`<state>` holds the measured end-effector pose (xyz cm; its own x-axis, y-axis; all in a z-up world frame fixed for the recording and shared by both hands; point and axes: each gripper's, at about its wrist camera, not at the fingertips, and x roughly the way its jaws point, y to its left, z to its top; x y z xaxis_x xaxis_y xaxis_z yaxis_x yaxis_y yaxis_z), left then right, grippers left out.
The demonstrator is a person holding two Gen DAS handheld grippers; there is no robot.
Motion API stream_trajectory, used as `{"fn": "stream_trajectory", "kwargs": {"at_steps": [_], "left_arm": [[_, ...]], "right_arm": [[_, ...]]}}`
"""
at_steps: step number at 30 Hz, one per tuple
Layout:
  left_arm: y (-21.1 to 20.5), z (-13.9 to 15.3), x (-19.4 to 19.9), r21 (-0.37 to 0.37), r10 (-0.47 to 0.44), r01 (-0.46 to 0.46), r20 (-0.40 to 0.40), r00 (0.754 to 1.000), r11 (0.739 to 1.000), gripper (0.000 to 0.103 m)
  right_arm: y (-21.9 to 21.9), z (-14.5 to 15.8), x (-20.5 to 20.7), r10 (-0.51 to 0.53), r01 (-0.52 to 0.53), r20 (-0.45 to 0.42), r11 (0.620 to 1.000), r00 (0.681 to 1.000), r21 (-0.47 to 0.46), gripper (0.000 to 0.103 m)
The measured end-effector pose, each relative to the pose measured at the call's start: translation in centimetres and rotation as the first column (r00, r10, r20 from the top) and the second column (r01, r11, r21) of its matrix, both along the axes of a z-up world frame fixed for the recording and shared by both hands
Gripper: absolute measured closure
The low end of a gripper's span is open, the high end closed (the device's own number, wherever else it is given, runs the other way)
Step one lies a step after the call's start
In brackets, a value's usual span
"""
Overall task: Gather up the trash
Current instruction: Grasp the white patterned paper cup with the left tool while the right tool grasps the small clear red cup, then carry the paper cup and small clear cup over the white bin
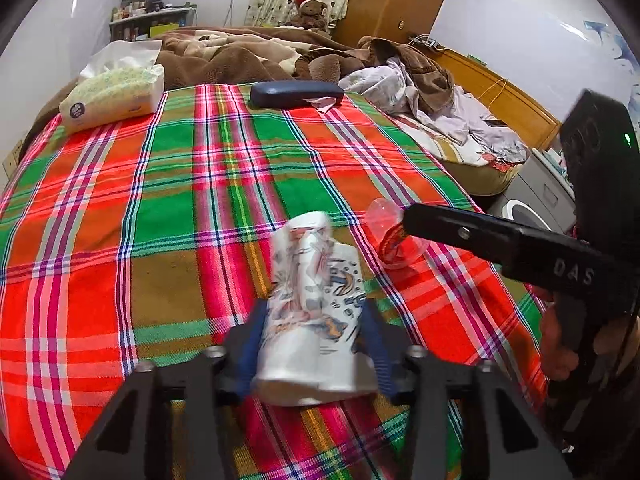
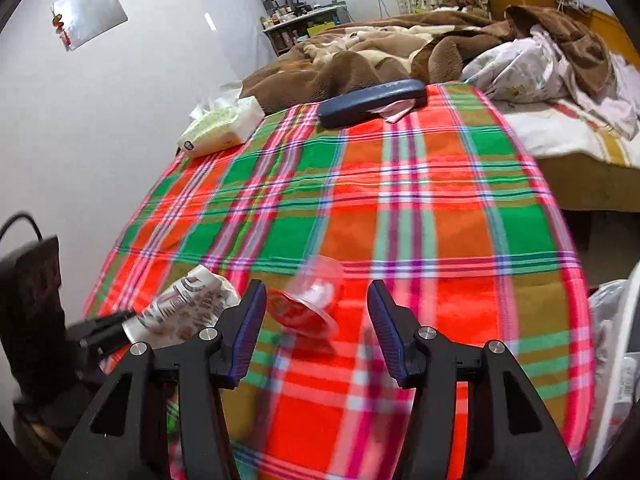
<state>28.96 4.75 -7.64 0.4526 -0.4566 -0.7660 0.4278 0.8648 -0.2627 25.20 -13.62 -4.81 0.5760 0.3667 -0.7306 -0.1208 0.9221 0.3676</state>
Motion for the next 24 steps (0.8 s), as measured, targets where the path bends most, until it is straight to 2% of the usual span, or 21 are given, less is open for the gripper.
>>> {"fn": "stream_trajectory", "kwargs": {"at_steps": [3, 10, 17, 24], "left_arm": [[0.6, 0.0, 0.2, -0.017, 0.028, -0.028, -0.008, 1.0, 0.999, 0.073], [1.8, 0.3, 0.3, -0.02, 0.108, -0.108, 0.004, 0.994, 0.994, 0.076], [1.5, 0.9, -0.5, -0.018, 0.13, -0.129, 0.02, 0.991, 0.991, 0.076], [0.7, 2.0, -1.5, -0.025, 0.133, -0.132, 0.039, 0.99, 0.991, 0.076]], "right_arm": [[0.7, -0.5, 0.6, -0.026, 0.026, -0.033, 0.999, 0.999, -0.024, 0.049], [1.5, -1.3, 1.1, -0.034, 0.029, -0.07, 0.997, 0.997, -0.076, 0.05], [1.4, -0.8, 0.1, -0.015, 0.012, -0.036, 0.997, 0.999, -0.079, 0.055], [-0.1, 0.8, -1.7, -0.026, 0.027, 0.019, 0.997, 0.999, -0.078, 0.055]]}}
